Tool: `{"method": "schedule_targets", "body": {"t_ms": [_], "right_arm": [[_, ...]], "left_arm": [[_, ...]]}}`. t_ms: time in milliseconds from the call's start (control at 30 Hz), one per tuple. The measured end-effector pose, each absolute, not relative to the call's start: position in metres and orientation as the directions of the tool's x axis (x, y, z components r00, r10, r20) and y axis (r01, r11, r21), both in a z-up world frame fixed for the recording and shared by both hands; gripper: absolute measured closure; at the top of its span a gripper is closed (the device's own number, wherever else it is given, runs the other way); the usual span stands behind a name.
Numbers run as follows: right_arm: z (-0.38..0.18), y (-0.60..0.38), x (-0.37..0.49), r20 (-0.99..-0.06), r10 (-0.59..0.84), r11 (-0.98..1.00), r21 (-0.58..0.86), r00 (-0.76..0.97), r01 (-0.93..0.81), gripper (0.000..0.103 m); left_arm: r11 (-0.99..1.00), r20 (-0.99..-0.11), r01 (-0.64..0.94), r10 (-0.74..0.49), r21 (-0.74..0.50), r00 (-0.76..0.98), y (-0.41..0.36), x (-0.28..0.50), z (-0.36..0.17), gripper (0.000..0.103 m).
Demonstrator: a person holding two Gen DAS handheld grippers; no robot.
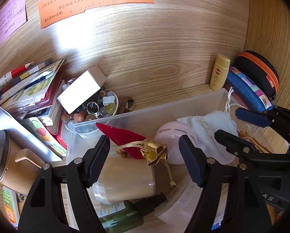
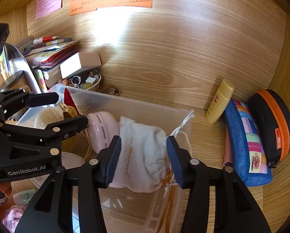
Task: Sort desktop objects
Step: 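Lower the red pouch into the box and open the left tool while the right tool releases the white pouch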
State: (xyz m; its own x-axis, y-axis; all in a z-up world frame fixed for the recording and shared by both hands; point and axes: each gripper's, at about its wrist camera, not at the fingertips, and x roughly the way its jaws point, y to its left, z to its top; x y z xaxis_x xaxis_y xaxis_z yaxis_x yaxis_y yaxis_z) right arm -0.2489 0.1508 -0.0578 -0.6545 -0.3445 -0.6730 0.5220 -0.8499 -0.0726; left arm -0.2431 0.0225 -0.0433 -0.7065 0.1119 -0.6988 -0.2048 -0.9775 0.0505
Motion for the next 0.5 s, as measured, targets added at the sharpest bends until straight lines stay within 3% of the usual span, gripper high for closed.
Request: {"method": "schedule_targets", "body": {"t_ms": [200, 500], "right_arm": [[-0.053, 0.152, -0.245, -0.649, -0.343, -0.854, -0.086, -0.679, 0.514, 0.039], [-0.043, 0.159, -0.244, -0.641, -0.336, -0.859, -0.091, -0.690, 0.503, 0.021]], "left_arm": [[-0.980, -0.694, -0.194, 0.104, 0.053, -0.713, 0.019, -0.241, -0.041, 0.025], [-0.981, -0.688, -0.193, 0.138, 0.004, -0.713, 0.006, -0.238, -0.034, 0.009]]}}
